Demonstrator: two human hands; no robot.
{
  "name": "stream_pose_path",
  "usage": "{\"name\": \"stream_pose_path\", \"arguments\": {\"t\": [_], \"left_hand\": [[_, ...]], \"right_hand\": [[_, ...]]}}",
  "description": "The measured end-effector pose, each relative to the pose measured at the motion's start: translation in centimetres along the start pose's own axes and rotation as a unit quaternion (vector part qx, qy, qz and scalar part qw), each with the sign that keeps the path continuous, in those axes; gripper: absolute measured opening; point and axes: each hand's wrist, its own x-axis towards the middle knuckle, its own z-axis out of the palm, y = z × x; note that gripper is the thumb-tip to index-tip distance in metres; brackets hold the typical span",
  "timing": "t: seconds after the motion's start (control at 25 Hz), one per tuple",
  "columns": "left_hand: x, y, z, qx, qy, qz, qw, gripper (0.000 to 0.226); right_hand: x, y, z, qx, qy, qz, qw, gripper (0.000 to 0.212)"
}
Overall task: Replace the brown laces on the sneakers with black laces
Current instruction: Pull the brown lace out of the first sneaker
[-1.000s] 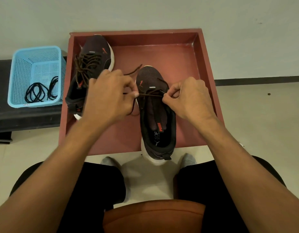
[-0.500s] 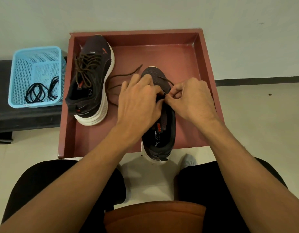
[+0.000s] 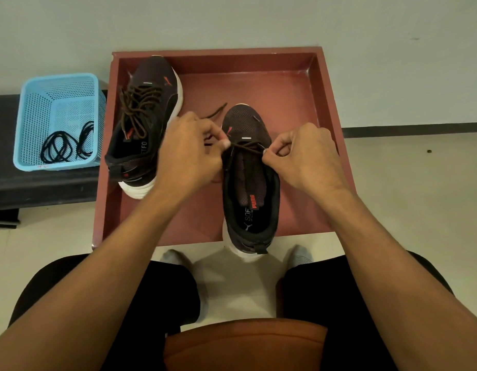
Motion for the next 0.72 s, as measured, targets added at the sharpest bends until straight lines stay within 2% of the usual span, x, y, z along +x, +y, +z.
{"name": "stream_pose_path", "arguments": {"t": [0.08,0.2,0.36,0.44,0.56,0.72], "left_hand": [[0.1,-1.3,-1.2,0.014,0.021,-0.025,0.999,0.004],[-0.4,-1.8,-1.7,0.043,0.031,-0.018,0.998,0.009],[-1.1,0.5,0.2,0.007,-0.004,0.093,0.996,0.028],[-1.5,1.8,1.5,0.034,-0.029,0.14,0.989,0.031],[-1.8,2.9,2.6,0.057,-0.014,0.119,0.991,0.026],[-1.4,3.1,3.1,0.014,-0.007,0.051,0.999,0.016]], "right_hand": [[0.1,0.2,-0.1,0.001,0.002,-0.003,1.0,0.011],[0.2,0.3,-0.1,-0.004,-0.002,-0.003,1.0,0.011],[0.1,0.2,-0.1,-0.007,-0.003,-0.007,1.0,0.011],[0.1,0.1,-0.1,-0.007,-0.003,-0.006,1.0,0.011],[0.2,-0.1,0.0,-0.01,-0.005,-0.002,1.0,0.011],[0.2,-0.1,0.1,-0.014,-0.004,0.005,1.0,0.011]]}}
